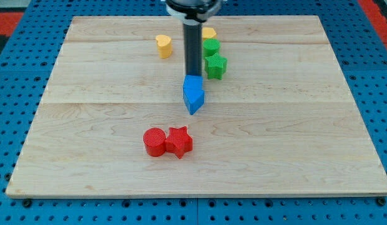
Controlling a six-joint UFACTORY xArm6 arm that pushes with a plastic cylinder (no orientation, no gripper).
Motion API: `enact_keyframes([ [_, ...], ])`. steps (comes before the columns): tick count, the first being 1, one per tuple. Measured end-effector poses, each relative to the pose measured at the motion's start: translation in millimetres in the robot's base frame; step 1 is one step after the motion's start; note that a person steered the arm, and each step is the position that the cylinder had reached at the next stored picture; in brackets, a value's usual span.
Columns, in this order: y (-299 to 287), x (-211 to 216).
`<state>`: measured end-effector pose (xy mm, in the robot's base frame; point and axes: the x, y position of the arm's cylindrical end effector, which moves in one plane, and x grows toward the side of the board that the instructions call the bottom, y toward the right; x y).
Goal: Place the green star to the bottom right of the yellow heart
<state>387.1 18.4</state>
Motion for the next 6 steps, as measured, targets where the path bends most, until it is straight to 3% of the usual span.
enact_keyframes([
  [3, 96, 32],
  [6, 8, -6],
])
